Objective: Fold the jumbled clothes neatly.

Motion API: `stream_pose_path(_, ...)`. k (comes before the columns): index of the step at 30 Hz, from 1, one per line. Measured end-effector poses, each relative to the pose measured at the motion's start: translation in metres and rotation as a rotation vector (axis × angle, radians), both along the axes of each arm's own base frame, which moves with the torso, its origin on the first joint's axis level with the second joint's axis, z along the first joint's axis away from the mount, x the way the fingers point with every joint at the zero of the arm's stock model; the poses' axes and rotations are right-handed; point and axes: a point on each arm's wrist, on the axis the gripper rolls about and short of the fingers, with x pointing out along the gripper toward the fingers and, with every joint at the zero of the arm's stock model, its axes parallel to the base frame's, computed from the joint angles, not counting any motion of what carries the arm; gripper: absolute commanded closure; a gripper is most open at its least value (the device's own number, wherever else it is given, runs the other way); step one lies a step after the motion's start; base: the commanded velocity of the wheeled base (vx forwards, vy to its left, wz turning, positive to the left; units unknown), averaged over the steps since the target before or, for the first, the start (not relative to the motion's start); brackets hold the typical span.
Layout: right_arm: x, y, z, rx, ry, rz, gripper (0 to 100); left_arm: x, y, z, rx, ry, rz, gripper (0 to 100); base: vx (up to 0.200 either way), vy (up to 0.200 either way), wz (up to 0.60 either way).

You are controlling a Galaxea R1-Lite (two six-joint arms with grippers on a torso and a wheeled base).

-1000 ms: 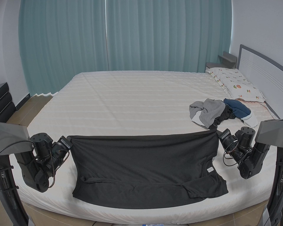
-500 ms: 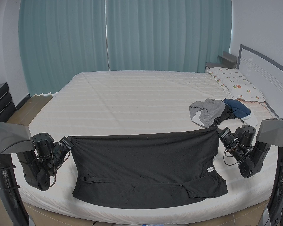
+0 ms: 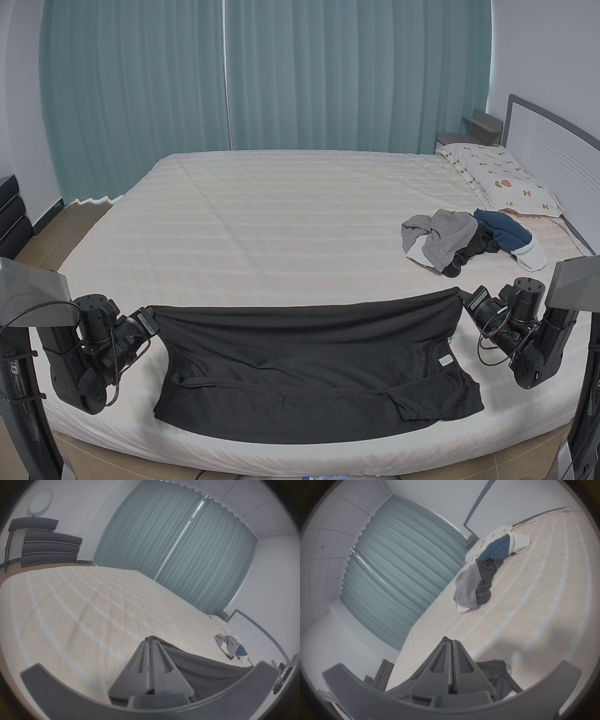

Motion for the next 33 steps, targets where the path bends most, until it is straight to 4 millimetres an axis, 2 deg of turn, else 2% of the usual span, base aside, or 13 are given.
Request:
stream_pose_path(10, -0.050, -0.005, -0.031, -0.067, 0.237, 0.091, 100, -0.039, 0.000, -0.021, 0.125, 0.187, -0.069, 100, 0.000, 0.000, 0.00)
stream_pose_path(17, -0.063, -0.006, -0.051, -0.097, 0.343, 0.115, 100, -0.052, -0.004, -0.037, 0.126, 0.287, -0.095, 100, 0.000, 0.000, 0.00)
stream_pose_path(18, -0.064, -0.006, -0.053, -0.097, 0.353, 0.115, 100, -0.053, -0.004, -0.039, 0.125, 0.300, -0.100, 0, 0.000, 0.000, 0.00)
stream_pose_path(19, -0.064, -0.006, -0.054, -0.097, 0.358, 0.116, 100, -0.055, -0.004, -0.040, 0.124, 0.310, -0.104, 0, 0.000, 0.000, 0.00)
stream_pose_path(20, -0.065, -0.006, -0.055, -0.098, 0.360, 0.116, 0, -0.056, -0.004, -0.041, 0.123, 0.316, -0.107, 0, 0.000, 0.000, 0.00)
stream_pose_path(26, -0.064, -0.007, -0.052, -0.095, 0.353, 0.109, 0, -0.064, -0.006, -0.041, 0.122, 0.344, -0.117, 0, 0.000, 0.000, 0.00)
stream_pose_path(33, -0.061, -0.015, -0.025, -0.077, 0.246, 0.082, 0, -0.069, -0.001, -0.022, 0.073, 0.278, -0.070, 0, 0.000, 0.000, 0.00)
